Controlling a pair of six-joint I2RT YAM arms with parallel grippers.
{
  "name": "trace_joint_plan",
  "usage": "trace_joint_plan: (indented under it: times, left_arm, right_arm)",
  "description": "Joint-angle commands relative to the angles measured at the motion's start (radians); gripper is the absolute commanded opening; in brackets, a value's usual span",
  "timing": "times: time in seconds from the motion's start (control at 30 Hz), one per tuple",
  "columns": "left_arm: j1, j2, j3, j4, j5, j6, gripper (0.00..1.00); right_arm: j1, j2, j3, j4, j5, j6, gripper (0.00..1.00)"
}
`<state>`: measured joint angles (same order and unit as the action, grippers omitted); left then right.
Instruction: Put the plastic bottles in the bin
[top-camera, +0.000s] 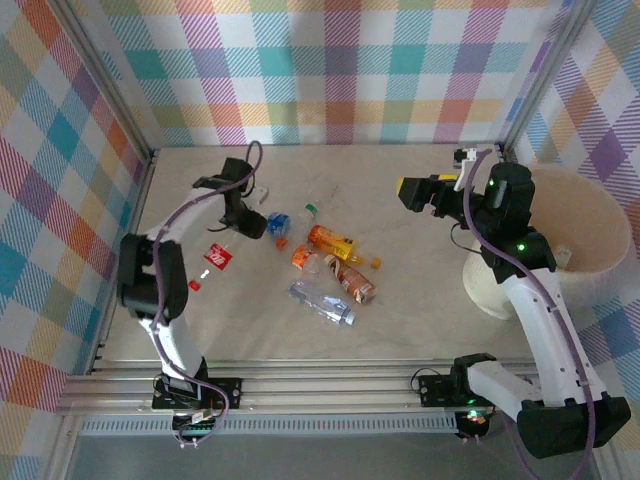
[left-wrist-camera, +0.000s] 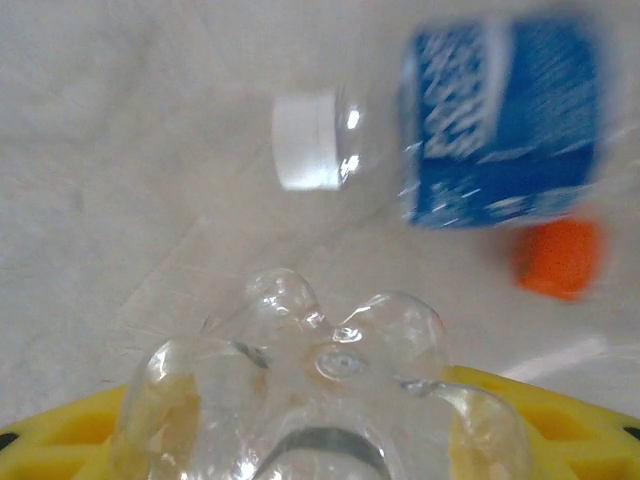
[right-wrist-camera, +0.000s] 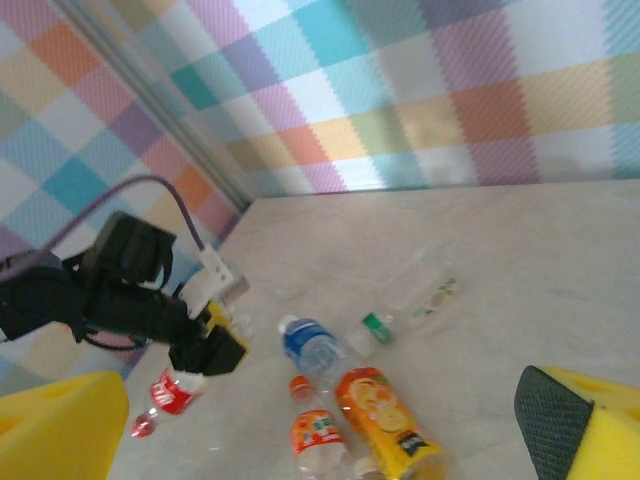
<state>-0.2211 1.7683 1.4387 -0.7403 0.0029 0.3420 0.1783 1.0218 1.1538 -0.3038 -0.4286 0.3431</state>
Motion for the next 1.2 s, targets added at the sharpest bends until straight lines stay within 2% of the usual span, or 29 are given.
trace_joint_plan:
  times: [0.0, 0.13, 0.27, 0.4, 0.53, 0.7, 0.8, 0.97, 1.17]
  left_arm:
    - [0.009, -0.151, 0.039, 0.045, 0.175, -0.112, 0.46]
    - [0.009, -0.279, -0.005, 0.171, 0.287, -0.234, 0.47]
    - [-0.003, -0.394, -0.095, 0.387, 0.388, -0.460, 0.49]
    - [-0.061, -0.492, -0.217, 0.656, 0.384, -0.696, 0.50]
    - [-0.135, -0.535, -0.287, 0.791, 0.342, -0.844, 0.51]
    - [-0.286, -0.529, -0.272, 0.800, 0.258, -0.876, 0.51]
    - [-0.365, -0.509, -0.276, 0.861, 0.213, -0.926, 0.51]
    - [-0.442, -0.467, -0.275, 0.929, 0.177, -0.964, 0.51]
    - [-0.487, -0.419, -0.262, 0.977, 0.136, -1.005, 0.51]
  right_arm:
    - [0.009, 0.007, -0.027, 0.121, -0.143, 0.059, 1.00]
    - [0.029, 0.016, -0.052, 0.169, -0.157, 0.059, 1.00]
    - [0.061, 0.014, -0.097, 0.259, -0.200, 0.050, 1.00]
    - [0.126, 0.048, -0.090, 0.266, -0.272, -0.005, 1.00]
    - [0.205, 0.083, -0.069, 0.227, -0.258, -0.090, 1.00]
    - [0.281, 0.146, -0.040, 0.201, -0.221, -0.146, 1.00]
    - [0.320, 0.188, -0.025, 0.188, -0.214, -0.178, 1.00]
    - [0.365, 0.222, -0.011, 0.174, -0.243, -0.218, 1.00]
    - [0.385, 0.222, -0.028, 0.142, -0.162, -0.267, 1.00]
